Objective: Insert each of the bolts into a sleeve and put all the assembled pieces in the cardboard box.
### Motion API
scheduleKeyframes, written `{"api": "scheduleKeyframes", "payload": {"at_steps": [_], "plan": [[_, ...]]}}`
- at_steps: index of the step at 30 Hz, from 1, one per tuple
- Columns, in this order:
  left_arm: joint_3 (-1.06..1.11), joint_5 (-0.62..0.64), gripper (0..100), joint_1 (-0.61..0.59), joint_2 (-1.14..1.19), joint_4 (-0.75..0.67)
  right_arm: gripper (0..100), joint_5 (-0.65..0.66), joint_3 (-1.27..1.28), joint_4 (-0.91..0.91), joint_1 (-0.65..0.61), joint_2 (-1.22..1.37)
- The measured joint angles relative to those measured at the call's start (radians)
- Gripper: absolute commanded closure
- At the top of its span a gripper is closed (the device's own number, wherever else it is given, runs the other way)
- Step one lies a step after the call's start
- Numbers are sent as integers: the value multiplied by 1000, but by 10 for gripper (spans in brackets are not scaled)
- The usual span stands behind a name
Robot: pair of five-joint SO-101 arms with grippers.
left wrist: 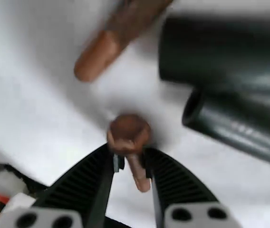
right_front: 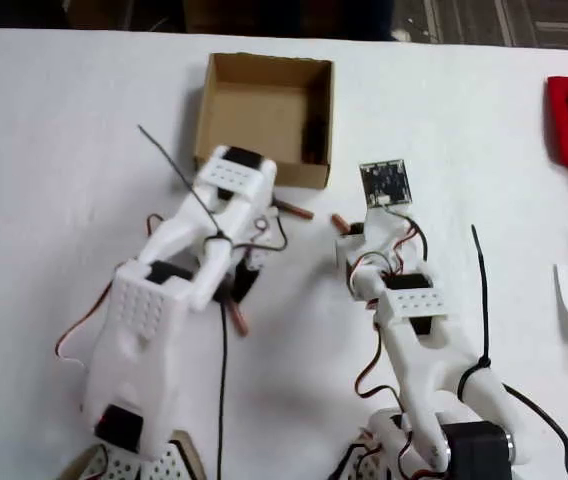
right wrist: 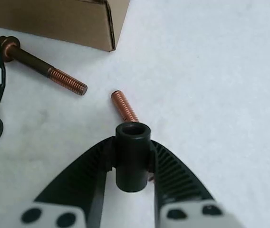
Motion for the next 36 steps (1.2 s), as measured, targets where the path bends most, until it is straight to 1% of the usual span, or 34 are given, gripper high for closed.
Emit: {"api": "scheduleKeyframes", "payload": {"at_steps": [2,7,10,12,19,36], "plan": [[-49,-83,902,-40,2,-2,977,0,0,0,0,0],[-135,-371,904,-150,3,-8,977,0,0,0,0,0],[-146,-557,906,-160,3,-8,977,0,0,0,0,0],[-147,-634,906,-153,6,-8,977,0,0,0,0,0],[-147,-677,906,-146,6,-8,977,0,0,0,0,0],[-153,-677,906,-117,6,-8,977,0,0,0,0,0]]}}
